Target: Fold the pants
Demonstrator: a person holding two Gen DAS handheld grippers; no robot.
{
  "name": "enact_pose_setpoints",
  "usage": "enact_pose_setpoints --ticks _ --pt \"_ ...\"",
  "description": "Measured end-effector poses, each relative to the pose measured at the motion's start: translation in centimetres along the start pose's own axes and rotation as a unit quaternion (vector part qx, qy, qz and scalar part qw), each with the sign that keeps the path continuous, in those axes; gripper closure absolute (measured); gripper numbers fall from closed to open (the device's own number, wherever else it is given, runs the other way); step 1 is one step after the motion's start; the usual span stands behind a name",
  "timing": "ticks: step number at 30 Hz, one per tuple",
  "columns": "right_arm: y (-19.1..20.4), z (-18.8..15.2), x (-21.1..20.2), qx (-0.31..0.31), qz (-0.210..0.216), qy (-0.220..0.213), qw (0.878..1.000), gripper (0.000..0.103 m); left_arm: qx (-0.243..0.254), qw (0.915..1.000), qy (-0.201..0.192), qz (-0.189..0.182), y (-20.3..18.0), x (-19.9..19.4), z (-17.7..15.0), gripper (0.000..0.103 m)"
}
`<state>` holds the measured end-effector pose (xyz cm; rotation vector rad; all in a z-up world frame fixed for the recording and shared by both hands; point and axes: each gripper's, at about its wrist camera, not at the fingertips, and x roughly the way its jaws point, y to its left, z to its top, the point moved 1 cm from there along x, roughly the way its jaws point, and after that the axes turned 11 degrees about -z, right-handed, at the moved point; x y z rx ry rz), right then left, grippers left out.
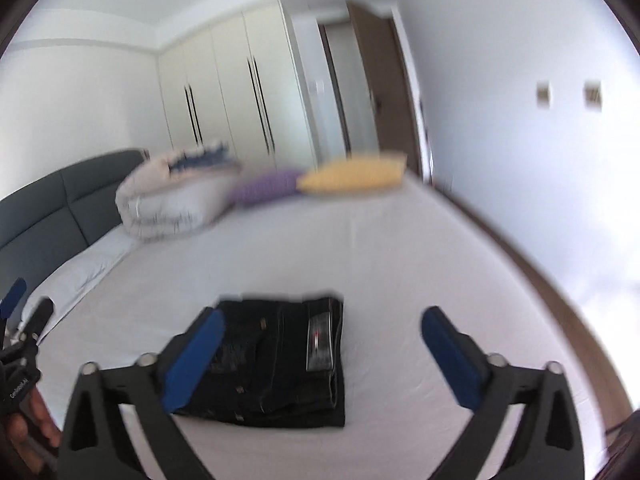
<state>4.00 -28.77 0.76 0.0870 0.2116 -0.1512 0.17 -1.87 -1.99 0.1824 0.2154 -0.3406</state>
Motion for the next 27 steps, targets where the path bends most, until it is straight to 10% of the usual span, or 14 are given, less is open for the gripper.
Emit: enact_pose_setpoints --ticks 14,27 --pt "0.9 2.5 -12.1 -0.034 -0.088 -0.103 0.99 0.0 -0.087 0.9868 0.134 -0.027 -0.5 -4.4 -0.7 0.0" --pt "1.8 -3.4 -7.2 -0.012 -0.059 0.091 0.994 0.0 -0.125 0.9697 0.207 -0.036 -0.6 0.6 -6.8 0.0"
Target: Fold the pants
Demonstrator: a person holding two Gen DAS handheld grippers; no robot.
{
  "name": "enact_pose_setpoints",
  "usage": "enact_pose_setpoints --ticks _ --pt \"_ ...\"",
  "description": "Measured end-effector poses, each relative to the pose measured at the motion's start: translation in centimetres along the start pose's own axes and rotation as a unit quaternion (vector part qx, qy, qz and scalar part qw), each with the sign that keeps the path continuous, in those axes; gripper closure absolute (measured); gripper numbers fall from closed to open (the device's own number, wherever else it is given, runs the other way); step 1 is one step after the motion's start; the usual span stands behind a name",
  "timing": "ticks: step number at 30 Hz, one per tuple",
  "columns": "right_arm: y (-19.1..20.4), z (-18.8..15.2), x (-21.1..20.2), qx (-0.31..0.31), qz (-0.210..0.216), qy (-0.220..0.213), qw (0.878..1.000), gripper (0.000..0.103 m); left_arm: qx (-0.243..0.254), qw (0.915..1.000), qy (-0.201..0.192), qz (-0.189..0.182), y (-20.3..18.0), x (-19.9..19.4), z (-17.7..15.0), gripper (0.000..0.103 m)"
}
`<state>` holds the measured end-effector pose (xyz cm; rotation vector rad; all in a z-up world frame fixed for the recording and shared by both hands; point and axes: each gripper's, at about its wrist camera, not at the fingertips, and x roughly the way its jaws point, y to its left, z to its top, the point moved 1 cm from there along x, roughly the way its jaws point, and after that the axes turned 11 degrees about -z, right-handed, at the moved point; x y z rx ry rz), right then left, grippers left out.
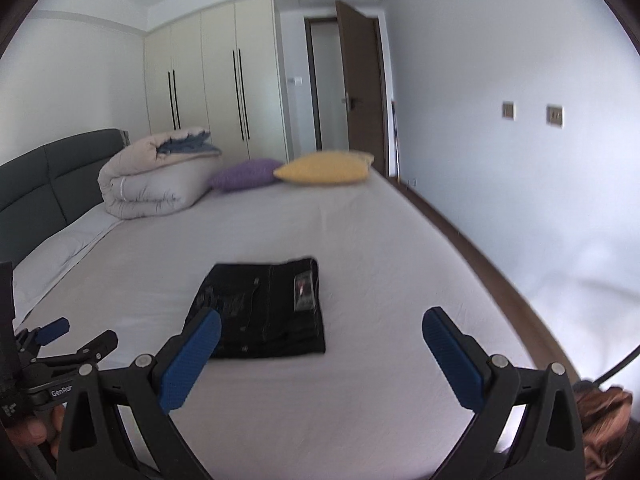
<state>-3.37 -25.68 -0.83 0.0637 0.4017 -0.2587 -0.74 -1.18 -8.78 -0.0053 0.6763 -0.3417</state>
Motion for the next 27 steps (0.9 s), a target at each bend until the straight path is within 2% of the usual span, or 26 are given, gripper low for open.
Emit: enact_pose_setpoints --ticks 11,27 --pt "2.9 -2.4 3.0 -0.033 0.004 0.055 0.998 0.0 -0.01 0.9995 0.031 -0.003 1.0 5.3 -1.6 0.0" --pt "3.7 -3.4 4.7 -0.042 0.003 0.083 0.996 0.0 -0.025 0.9985 0.049 0.001 2.1 7.1 -2.1 0.0"
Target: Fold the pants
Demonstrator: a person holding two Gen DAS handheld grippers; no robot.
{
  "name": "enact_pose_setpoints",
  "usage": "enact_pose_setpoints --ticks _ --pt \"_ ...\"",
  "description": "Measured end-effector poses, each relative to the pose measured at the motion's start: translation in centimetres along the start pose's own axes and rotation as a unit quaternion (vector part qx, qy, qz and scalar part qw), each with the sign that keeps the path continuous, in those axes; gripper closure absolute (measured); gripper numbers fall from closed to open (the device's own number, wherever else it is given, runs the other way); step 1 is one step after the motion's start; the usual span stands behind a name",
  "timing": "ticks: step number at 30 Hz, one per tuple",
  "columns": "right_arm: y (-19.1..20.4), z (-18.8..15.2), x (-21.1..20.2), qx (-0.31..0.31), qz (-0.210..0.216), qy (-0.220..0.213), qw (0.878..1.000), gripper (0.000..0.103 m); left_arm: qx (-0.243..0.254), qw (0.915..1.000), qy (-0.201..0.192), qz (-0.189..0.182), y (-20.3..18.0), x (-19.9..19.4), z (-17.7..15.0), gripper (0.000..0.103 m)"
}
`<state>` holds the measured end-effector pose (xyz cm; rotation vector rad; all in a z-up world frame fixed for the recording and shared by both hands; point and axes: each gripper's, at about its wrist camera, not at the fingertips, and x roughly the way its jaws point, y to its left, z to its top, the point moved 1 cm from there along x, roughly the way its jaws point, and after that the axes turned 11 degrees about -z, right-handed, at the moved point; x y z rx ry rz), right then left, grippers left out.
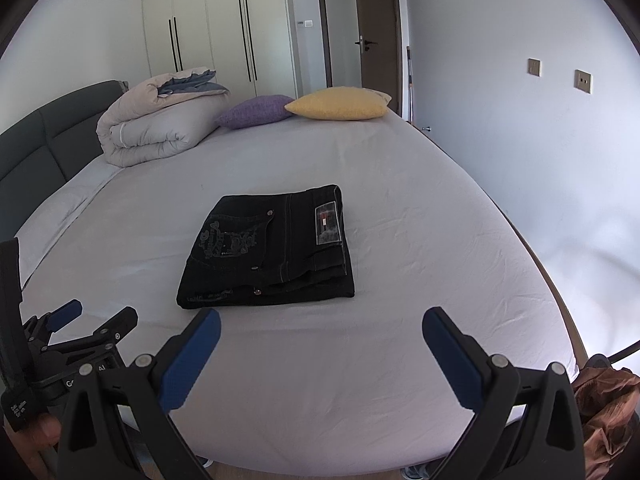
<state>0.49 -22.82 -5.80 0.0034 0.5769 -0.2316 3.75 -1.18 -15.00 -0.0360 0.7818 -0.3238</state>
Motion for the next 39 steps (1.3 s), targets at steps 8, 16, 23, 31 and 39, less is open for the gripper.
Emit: enact_pose_setpoints --ticks 8,16,23,31,39 --pt "0.1 -0.3 0.4 0.001 0.002 0.008 1.0 0.0 0.0 1.0 0.003 0.0 -0.1 0.6 -0.2 0.0" --pt "0.1 -0.5 0.7 0.003 0.003 0.011 1.0 0.0 -0.002 1.0 0.005 0.0 0.0 0.9 -0.5 0.0" --pt "0.2 -0.7 0.7 0.003 0.003 0.012 1.0 0.0 -0.003 1.0 0.008 0.0 -0.2 1.2 -0.6 0.0" --pt "0.4 -1.1 0.7 0.003 0.003 0.013 1.0 0.0 -0.006 0.9999 0.01 0.001 0.0 1.4 -0.7 0.0" --pt "0.6 -1.3 0.6 0.003 0.003 0.013 1.0 0.0 -0.006 0.9999 0.01 0.001 0.0 1.4 -0.7 0.0"
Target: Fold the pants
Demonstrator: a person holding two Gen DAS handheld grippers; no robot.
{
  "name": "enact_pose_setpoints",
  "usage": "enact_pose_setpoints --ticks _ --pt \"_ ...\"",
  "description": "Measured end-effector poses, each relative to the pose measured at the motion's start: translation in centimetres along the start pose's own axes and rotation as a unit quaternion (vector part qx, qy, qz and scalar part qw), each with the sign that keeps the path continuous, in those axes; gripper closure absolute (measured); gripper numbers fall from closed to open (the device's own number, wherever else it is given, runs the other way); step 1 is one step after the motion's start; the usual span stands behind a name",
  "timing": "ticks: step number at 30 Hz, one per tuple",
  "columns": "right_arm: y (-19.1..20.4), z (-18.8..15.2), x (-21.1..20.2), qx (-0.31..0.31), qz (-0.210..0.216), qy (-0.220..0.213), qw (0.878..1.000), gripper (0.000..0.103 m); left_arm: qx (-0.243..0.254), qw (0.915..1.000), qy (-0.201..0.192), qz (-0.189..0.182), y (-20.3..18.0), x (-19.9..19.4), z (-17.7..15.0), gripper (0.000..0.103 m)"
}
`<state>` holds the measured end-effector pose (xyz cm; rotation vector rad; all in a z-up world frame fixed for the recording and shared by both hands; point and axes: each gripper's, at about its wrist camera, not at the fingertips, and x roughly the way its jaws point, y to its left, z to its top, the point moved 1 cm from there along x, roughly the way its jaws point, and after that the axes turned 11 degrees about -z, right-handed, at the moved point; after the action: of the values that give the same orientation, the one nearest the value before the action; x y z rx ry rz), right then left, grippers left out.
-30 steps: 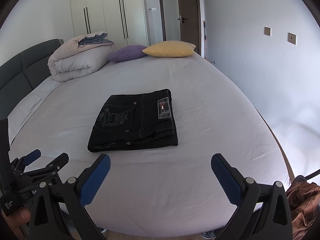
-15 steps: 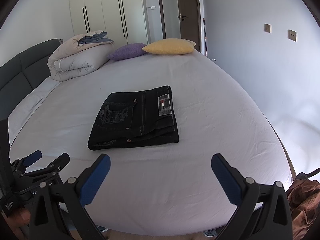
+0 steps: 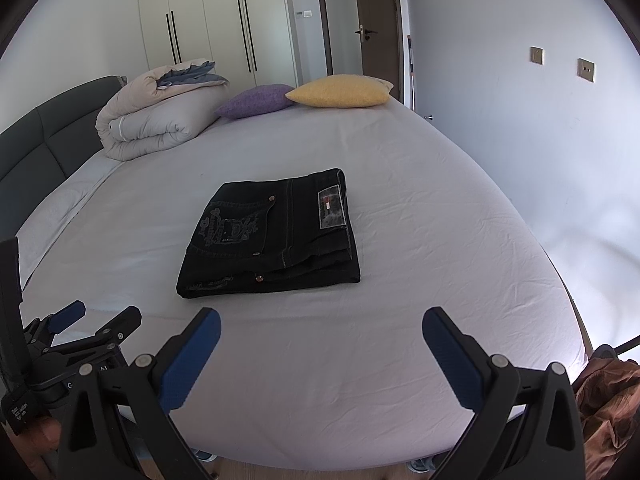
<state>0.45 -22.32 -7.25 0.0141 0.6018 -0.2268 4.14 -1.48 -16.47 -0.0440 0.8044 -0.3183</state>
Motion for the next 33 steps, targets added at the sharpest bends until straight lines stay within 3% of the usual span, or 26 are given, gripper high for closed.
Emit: enact_pose_setpoints --ticks 33 --pt "0.8 -1.1 -0.2 -0.002 0.007 0.006 1.0 0.0 0.005 1.0 0.005 -0.004 -0.2 0.5 -0.5 0.0"
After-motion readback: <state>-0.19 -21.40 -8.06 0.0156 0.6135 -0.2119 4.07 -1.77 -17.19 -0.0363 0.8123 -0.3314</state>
